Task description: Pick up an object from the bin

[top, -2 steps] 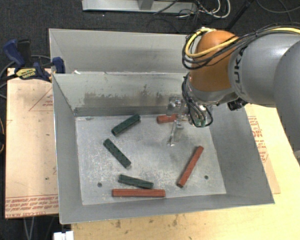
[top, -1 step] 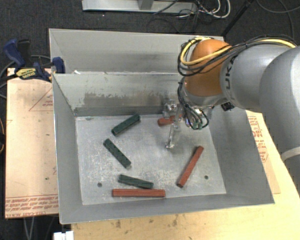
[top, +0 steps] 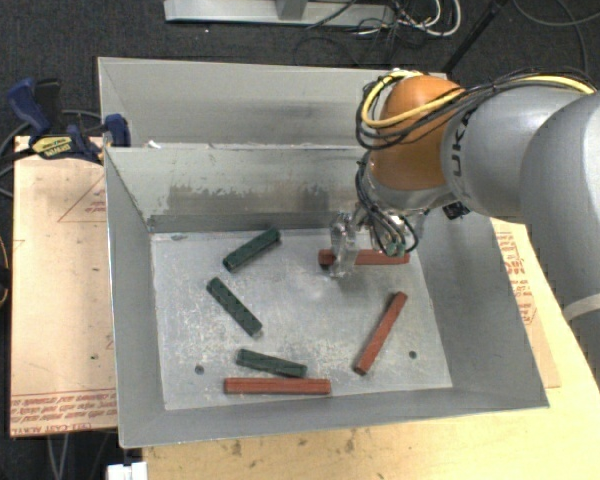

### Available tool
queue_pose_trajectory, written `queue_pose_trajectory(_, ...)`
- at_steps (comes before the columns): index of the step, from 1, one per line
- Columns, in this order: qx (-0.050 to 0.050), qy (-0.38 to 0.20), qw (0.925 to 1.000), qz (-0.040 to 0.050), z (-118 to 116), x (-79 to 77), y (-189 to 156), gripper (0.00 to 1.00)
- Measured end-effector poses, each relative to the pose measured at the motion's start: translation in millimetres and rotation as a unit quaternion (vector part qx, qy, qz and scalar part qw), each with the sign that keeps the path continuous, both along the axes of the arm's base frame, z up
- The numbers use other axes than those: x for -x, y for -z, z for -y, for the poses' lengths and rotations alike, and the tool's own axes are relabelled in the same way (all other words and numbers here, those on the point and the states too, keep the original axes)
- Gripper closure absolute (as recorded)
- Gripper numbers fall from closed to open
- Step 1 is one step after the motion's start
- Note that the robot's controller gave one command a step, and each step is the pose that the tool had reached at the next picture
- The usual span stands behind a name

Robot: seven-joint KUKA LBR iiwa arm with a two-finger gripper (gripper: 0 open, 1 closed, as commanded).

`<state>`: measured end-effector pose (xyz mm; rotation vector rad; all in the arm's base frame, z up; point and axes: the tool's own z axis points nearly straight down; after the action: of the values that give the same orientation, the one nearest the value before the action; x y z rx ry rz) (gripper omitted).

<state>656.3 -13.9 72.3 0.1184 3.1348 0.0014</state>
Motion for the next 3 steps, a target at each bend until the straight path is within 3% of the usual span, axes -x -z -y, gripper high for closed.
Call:
queue_pose_trajectory(1, 0.001, -0.168, 0.9858, 0.0031, 4, 8.9, -157, 1.0)
queue_pose_trajectory(2, 0.0, -0.167, 0.9859, 0.0, 4, 10.0, -153, 0.0)
queue_pose_trajectory(3, -0.001, -0.155, 0.988, -0.0055, 14, 57.6, 7, 0.0)
